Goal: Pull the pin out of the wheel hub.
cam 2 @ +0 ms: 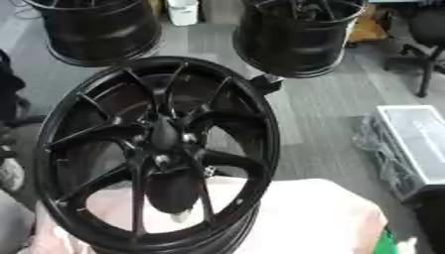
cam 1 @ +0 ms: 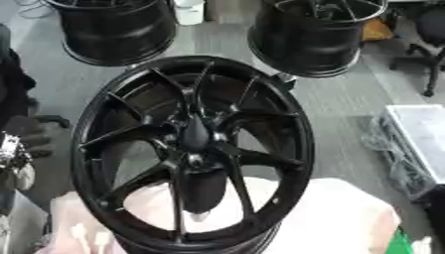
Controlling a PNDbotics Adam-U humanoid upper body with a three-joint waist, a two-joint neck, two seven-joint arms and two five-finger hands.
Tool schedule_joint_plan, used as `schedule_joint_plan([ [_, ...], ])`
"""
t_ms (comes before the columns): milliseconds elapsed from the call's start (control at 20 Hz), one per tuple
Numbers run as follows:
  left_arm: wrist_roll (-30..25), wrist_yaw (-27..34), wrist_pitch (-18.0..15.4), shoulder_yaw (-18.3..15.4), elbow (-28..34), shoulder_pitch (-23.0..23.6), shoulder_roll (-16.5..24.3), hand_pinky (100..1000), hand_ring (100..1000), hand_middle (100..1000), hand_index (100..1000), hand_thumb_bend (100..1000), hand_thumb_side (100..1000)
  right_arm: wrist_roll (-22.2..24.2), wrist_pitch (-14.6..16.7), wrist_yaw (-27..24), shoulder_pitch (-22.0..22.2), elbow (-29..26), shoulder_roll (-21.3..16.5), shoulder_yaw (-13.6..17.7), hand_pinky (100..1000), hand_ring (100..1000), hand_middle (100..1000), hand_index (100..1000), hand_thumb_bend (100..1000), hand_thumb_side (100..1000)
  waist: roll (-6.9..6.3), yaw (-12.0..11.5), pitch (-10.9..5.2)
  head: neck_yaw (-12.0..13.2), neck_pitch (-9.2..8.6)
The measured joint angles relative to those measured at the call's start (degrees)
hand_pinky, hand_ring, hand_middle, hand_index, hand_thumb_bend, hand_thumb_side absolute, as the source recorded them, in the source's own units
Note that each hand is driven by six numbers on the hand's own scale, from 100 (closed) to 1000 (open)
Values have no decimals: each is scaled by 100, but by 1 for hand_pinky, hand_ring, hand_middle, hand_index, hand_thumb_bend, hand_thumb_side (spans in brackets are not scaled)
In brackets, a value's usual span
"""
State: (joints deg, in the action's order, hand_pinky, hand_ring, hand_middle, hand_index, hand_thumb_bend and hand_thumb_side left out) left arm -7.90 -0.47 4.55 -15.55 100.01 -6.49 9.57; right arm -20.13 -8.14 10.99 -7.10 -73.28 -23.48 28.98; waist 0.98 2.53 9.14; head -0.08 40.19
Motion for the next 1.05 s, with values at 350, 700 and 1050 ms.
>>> schedule_joint_plan([
  [350, 7, 3, -5, -16, 6, -20, -3, 657, 704, 686, 771, 502, 779, 70, 124, 159, 4, -1325, 714, -374, 674, 756, 771, 916, 127, 331, 27, -43, 19, -9, -8],
  [700, 0, 18, 1, -13, 32, -72, -29, 657, 705, 687, 771, 502, 779, 822, 421, 228, -20, -2872, 1100, -1337, 669, 747, 760, 915, 100, 333, 71, -80, 46, -33, -52],
  [1050, -35, 25, 27, 25, 33, -114, -58, 657, 705, 688, 771, 502, 779, 1325, 573, -198, -170, -3249, 1284, -1881, 661, 737, 749, 914, 100, 352, 72, -92, 46, -43, -58],
])
